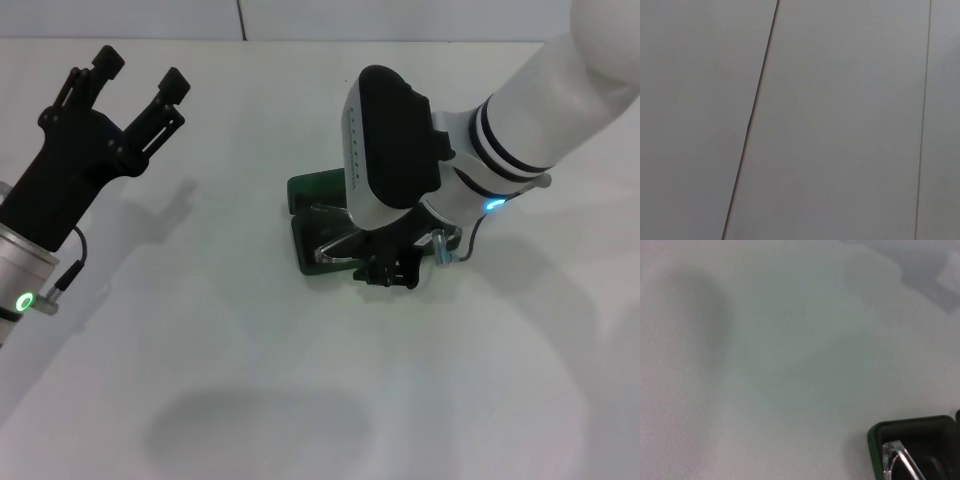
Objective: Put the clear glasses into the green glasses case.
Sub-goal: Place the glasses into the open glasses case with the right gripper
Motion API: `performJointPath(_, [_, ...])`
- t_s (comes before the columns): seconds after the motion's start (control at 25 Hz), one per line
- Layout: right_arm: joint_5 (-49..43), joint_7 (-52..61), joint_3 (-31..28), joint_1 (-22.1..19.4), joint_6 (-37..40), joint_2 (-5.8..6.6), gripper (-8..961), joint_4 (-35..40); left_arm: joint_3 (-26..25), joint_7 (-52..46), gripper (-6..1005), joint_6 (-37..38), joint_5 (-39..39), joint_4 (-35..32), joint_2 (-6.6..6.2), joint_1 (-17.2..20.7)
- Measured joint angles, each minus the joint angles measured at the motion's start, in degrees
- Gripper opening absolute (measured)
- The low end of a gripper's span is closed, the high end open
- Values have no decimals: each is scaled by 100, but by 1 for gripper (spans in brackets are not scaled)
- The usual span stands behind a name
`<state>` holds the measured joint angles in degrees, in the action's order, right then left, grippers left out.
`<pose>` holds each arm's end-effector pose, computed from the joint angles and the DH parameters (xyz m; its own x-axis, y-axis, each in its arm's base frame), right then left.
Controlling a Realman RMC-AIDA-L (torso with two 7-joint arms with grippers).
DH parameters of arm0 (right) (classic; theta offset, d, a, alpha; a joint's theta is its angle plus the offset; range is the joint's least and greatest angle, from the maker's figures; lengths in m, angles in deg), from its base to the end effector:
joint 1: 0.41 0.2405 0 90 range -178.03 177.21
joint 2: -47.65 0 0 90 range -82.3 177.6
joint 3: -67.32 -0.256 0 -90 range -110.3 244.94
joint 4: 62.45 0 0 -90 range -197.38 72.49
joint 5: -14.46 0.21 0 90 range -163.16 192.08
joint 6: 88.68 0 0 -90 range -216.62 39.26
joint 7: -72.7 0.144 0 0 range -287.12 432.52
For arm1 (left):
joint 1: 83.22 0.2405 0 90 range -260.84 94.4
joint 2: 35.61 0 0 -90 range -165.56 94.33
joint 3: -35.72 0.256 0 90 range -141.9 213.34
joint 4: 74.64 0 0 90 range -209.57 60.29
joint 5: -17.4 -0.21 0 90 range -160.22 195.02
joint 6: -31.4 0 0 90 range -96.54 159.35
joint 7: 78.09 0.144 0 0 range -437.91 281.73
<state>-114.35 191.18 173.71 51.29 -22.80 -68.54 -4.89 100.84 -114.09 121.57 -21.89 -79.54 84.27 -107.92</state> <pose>0.1054 0.3696 -0.1012 0.9296 0.1200 0.3486 0.1650 -0.9810 -0.1022 -0.2808 0.3002 -0.0110 0.4488 -0.1183 0.8858 0.6873 -0.5878 -0.4268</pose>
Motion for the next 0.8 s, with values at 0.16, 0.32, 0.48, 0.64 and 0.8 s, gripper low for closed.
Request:
performJointPath(0.16, [3,-3,24,-2,-64,0,215,-32,0,-3,888,0,0,16,6,2])
performJointPath(0.32, [5,-12,38,-2,-162,0,215,-34,0,-1,888,0,0,27,8,1])
performJointPath(0.48, [6,-13,39,-2,-394,0,216,-40,0,-5,888,0,0,35,9,10])
performJointPath(0.64, [6,-9,32,-9,-554,0,216,-58,0,-11,888,1,0,24,16,25])
performJointPath(0.8, [6,-7,36,-31,-516,0,217,-53,0,-16,888,1,0,37,17,23])
